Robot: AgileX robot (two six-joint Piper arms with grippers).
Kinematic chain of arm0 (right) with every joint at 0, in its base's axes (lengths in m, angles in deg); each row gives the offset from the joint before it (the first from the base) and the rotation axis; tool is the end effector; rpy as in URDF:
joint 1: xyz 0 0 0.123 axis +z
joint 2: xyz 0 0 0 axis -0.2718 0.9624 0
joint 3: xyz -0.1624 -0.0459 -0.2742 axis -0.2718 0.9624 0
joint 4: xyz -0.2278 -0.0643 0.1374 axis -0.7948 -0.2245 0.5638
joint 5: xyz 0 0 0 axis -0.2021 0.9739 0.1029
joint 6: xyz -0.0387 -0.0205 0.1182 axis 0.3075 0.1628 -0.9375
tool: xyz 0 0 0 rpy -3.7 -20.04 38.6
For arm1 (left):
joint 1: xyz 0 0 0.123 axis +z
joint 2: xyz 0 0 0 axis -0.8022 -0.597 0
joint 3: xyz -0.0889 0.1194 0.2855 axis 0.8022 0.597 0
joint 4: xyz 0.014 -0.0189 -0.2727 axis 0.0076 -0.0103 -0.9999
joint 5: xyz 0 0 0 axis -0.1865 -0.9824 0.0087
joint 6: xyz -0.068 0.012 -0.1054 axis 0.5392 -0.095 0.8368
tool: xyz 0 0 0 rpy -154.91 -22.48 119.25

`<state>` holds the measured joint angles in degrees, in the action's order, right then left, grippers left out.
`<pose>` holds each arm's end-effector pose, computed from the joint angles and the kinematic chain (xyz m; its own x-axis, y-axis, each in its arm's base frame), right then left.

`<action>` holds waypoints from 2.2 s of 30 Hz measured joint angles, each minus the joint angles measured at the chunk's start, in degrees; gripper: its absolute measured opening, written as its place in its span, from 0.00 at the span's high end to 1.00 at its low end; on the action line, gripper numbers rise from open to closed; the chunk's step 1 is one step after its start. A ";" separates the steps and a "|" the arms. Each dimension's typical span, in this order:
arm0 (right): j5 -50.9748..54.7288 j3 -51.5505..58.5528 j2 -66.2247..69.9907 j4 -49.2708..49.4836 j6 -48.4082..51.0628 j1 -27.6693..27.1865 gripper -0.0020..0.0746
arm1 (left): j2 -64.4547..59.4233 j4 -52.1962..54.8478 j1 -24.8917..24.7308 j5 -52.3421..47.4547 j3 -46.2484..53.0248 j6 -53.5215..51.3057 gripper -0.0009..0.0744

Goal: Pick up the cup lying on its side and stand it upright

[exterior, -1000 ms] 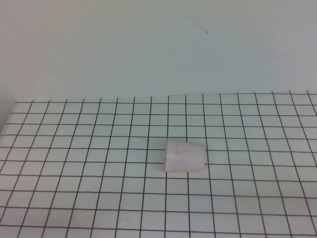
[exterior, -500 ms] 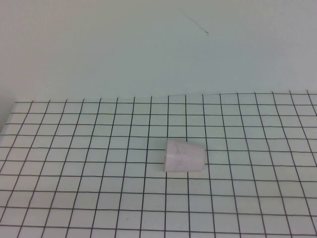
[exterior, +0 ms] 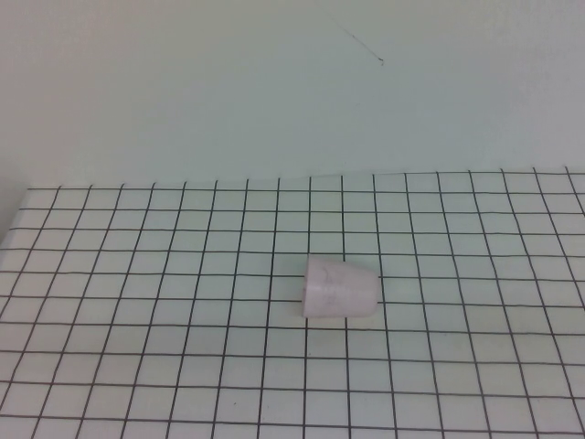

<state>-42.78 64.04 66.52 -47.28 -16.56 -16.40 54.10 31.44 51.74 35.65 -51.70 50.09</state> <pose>0.0583 0.0115 0.3000 0.3365 -0.1841 -0.9235 -0.0198 0.9791 -0.2024 0.0570 -0.0009 0.3064 0.2967 -0.2916 -0.9093 0.1104 0.9563 -0.2707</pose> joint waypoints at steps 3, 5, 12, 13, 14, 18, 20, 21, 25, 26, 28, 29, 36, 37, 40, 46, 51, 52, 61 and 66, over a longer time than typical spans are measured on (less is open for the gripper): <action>-1.51 -0.11 2.89 -7.77 -9.50 0.00 0.98 | -2.13 -2.18 -0.11 4.18 -0.71 4.06 0.99; -3.59 -0.11 4.61 -15.01 -15.93 0.00 0.98 | -3.33 -2.01 -0.11 4.80 -0.71 6.75 0.99; -4.74 -0.11 10.41 -43.73 -44.29 0.00 0.97 | -12.38 -2.00 -2.89 -13.63 -5.31 5.39 0.99; -4.58 -0.11 11.02 -46.54 -49.54 0.00 0.97 | -14.44 -2.60 -3.60 -16.75 -6.52 4.10 0.99; -4.16 -0.11 11.77 -47.61 -53.01 0.00 0.97 | -14.69 -2.41 -3.68 -17.08 -6.53 4.39 0.99; -4.22 -0.11 16.50 -47.61 -55.04 0.00 0.97 | -25.45 -10.63 -7.54 -22.37 -11.42 -4.21 0.99; -4.67 -0.37 19.81 -47.61 -55.04 0.00 0.97 | -29.83 -15.97 -9.47 -21.31 -12.95 -9.11 0.99; -4.95 -0.79 21.68 -47.61 -55.04 0.00 0.97 | -31.59 -18.65 -10.46 -20.91 -13.74 -11.32 0.99; -5.94 -2.87 29.24 -47.61 -55.88 0.00 0.97 | -40.13 -27.65 -13.66 -20.41 -17.35 -22.53 0.99; -6.29 -3.63 31.38 -47.61 -55.74 0.00 0.97 | -42.34 -29.50 -14.33 -20.41 -18.41 -24.93 0.99; -6.37 -5.14 35.05 -47.61 -54.05 0.00 0.97 | -46.26 -32.68 -15.03 -20.41 -20.11 -28.58 0.99; -5.45 -6.00 36.45 -47.61 -52.33 0.00 0.97 | -47.91 -34.72 -15.53 -19.91 -20.76 -30.05 0.99; 13.96 -10.83 41.43 -47.75 -37.49 0.00 0.97 | -56.17 -47.58 -15.40 -17.56 -21.22 -32.36 0.99; 15.85 -10.83 41.41 -47.75 -36.31 0.00 0.97 | -57.10 -47.58 -15.40 -18.21 -21.22 -33.69 0.99; 21.36 -10.72 43.26 -43.43 -32.30 0.00 0.97 | -59.59 -47.84 -15.40 -22.75 -21.22 -34.56 0.99; 33.36 -10.83 48.88 -20.80 -7.67 0.00 0.97 | -62.82 -49.22 -15.40 -30.46 -21.22 -35.44 0.99; 29.44 -10.83 49.76 -6.62 -0.86 0.00 0.98 | -62.82 -55.47 -15.40 -27.32 -21.22 -41.64 0.99; 29.19 -10.83 49.76 -0.73 3.91 0.00 0.98 | -62.82 -57.82 -15.40 -27.61 -21.33 -42.41 0.99; 41.95 -13.50 47.25 65.57 68.21 0.00 0.98 | -64.01 -64.39 -15.40 -31.16 -25.35 -51.17 0.98; 49.76 -13.71 44.20 71.98 71.04 0.00 0.98 | -69.61 -67.45 -15.40 -33.31 -29.38 -58.20 0.80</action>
<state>6.98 50.32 110.72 24.70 54.48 -16.40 -15.51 -36.01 36.34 2.34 -81.09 -8.11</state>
